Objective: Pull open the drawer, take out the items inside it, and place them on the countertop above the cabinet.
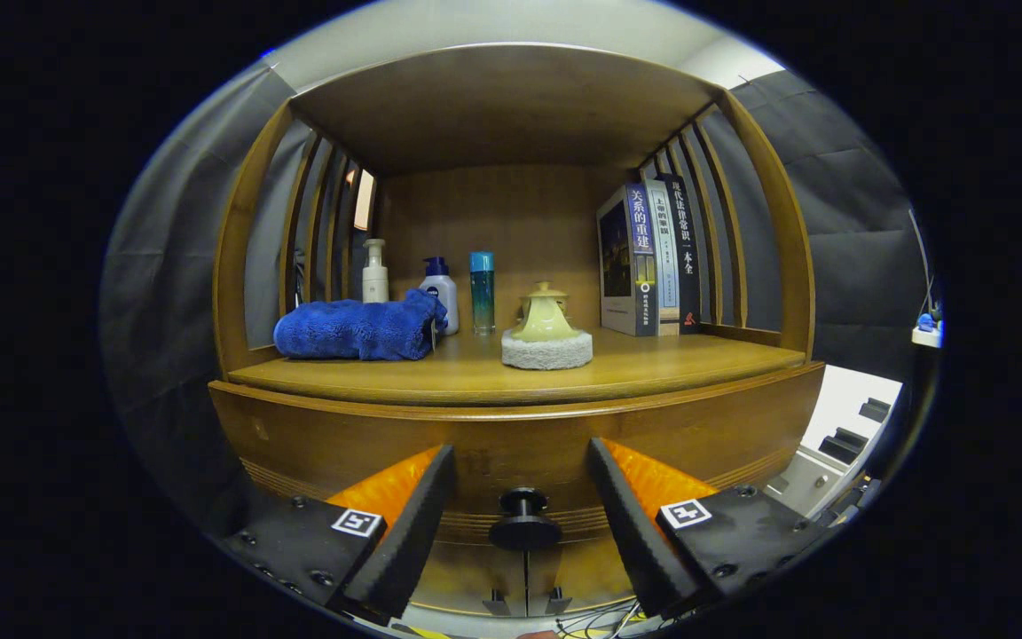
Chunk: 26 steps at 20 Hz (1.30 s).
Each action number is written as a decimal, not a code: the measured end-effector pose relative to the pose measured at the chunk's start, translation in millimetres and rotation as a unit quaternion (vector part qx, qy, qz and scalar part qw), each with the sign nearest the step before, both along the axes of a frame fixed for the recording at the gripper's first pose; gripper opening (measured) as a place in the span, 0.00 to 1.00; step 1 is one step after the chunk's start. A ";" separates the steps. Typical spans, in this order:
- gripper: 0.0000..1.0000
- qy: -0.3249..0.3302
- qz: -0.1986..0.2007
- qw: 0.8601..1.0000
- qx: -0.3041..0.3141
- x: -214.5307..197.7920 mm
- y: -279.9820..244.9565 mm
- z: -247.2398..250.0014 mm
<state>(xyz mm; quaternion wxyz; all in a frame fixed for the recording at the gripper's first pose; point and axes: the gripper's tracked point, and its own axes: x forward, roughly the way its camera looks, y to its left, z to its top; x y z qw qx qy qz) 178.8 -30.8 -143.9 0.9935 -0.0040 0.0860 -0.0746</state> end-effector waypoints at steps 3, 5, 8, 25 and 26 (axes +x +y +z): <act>0.98 0.002 -0.001 1.000 0.005 6.2 -0.9 0.2; 0.98 0.003 -0.001 1.000 0.005 9.6 -1.0 0.2; 0.98 -0.002 0.002 1.000 -0.013 10.0 -2.6 -1.0; 0.98 -0.074 0.032 0.997 0.013 -101.1 34.2 138.4; 0.98 -0.079 0.033 0.996 0.012 -112.6 35.4 150.5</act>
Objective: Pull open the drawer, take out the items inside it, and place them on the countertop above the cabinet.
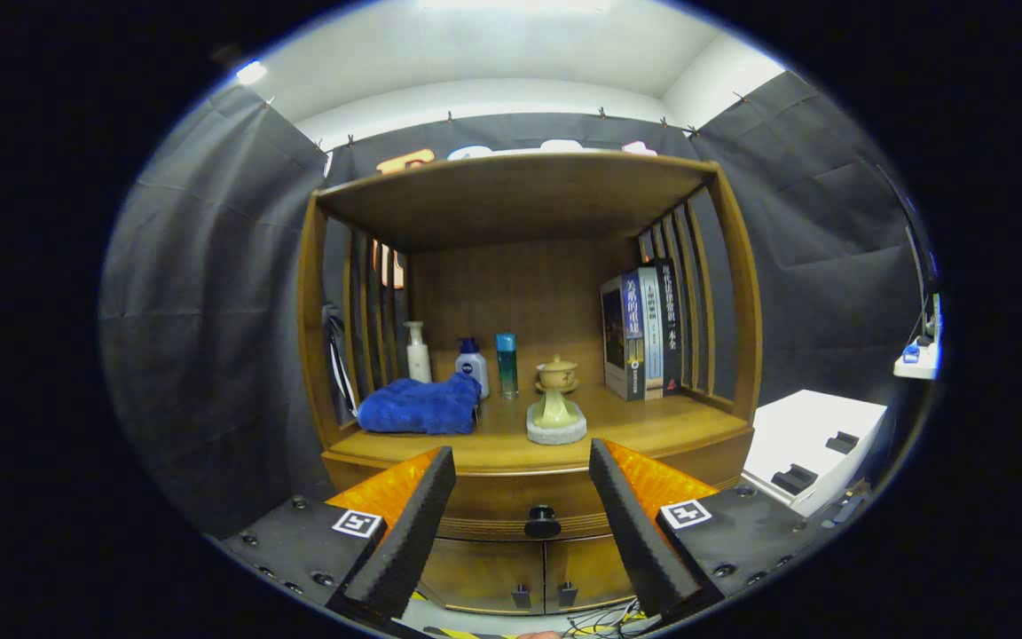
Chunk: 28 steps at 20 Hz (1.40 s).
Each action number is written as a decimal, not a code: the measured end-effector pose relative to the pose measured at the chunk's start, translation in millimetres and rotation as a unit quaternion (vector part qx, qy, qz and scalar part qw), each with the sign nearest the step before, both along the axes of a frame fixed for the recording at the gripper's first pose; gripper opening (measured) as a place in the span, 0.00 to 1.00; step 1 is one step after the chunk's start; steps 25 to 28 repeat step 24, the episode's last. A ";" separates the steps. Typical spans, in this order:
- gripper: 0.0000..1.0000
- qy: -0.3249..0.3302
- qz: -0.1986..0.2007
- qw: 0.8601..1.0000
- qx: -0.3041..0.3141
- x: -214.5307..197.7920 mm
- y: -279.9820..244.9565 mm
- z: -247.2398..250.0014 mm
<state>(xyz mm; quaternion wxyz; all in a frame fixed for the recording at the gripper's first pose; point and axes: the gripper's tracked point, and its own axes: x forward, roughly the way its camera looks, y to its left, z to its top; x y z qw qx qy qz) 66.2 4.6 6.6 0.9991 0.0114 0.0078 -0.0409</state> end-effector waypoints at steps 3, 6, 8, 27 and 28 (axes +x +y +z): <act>0.98 -0.020 0.013 1.000 0.008 -34.0 5.5 34.0; 0.98 -0.027 0.030 0.999 0.007 -68.0 8.8 54.9; 0.98 -0.028 0.029 0.999 0.002 -87.1 4.3 61.2; 0.98 -0.001 0.009 1.000 -0.012 -134.4 -21.2 30.5; 0.98 -0.001 0.009 1.000 -0.012 -134.4 -21.2 30.5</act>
